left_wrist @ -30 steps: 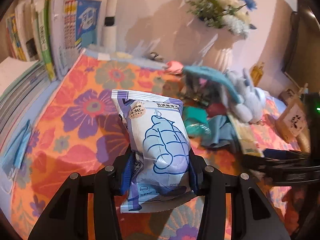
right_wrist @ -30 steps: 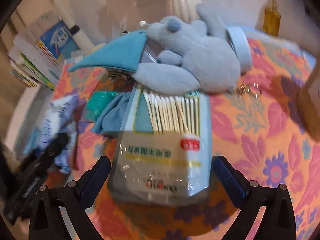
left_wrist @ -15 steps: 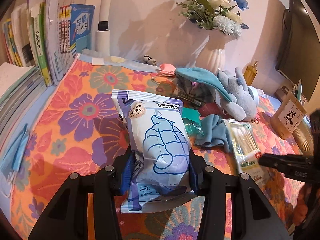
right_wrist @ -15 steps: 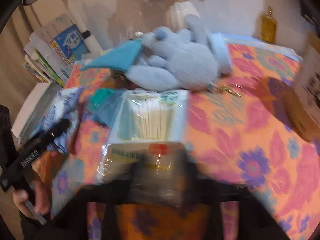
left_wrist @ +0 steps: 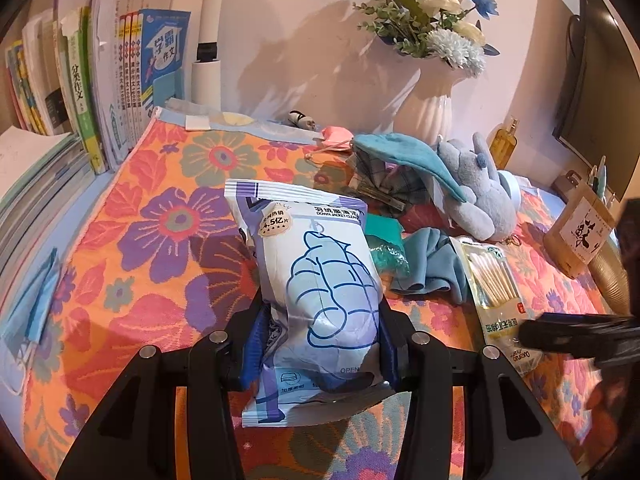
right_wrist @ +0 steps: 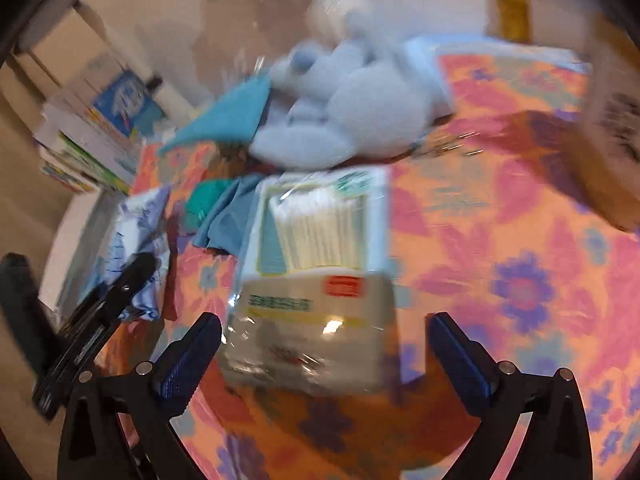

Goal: Organize soft objects
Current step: 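Grasp the blue-printed tissue pack with left gripper while right gripper grasps the cotton-swab bag, then carry both packs to the glass bowl and open both grippers over it, then return both grippers to the bed toward the teal packet and teal cloth, then grasp the teal packet with left gripper while right gripper grasps the teal cloth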

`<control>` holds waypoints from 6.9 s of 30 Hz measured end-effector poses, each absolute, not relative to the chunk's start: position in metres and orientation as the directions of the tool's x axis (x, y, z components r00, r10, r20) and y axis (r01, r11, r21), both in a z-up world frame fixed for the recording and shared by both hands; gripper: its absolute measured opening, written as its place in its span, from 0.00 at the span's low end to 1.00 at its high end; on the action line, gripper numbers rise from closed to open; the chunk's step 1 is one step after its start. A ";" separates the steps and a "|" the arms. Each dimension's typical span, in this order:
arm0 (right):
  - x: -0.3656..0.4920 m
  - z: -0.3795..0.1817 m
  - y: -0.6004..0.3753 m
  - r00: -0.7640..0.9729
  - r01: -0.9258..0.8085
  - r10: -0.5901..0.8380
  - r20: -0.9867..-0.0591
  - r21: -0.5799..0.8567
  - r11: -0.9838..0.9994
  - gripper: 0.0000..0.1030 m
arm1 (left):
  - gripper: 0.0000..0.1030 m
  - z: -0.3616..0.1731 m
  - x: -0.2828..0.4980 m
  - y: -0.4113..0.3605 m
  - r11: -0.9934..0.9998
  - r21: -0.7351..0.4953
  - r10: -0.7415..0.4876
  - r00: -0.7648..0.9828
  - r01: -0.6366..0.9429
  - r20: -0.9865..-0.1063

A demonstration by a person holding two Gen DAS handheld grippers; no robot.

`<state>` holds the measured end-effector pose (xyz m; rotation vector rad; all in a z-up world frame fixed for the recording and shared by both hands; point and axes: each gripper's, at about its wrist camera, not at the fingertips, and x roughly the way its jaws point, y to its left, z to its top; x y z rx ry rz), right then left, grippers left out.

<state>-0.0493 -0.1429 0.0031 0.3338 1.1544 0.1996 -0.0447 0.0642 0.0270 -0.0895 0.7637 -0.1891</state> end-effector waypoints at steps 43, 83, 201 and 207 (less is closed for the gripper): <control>-0.147 0.070 -0.200 0.706 -0.096 0.270 -0.655 0.289 0.953 0.44 | 0.42 0.044 -0.065 0.056 0.964 -0.157 -0.267 0.757 0.217 -0.597; -0.242 0.089 -0.533 0.726 0.590 -0.163 -0.668 0.483 0.647 0.89 | 0.83 0.124 -0.088 -0.363 0.521 -0.265 -0.772 0.315 0.811 -0.553; -0.105 0.014 -0.176 0.607 -0.170 0.245 -0.756 0.177 0.969 0.16 | 0.33 0.037 -0.012 0.006 0.966 -0.150 -0.257 0.726 0.209 -0.638; -0.096 -0.004 -0.229 0.554 -0.041 0.391 -0.735 0.445 0.894 0.25 | 0.34 0.038 -0.027 -0.003 0.924 -0.258 -0.383 0.685 0.282 -0.620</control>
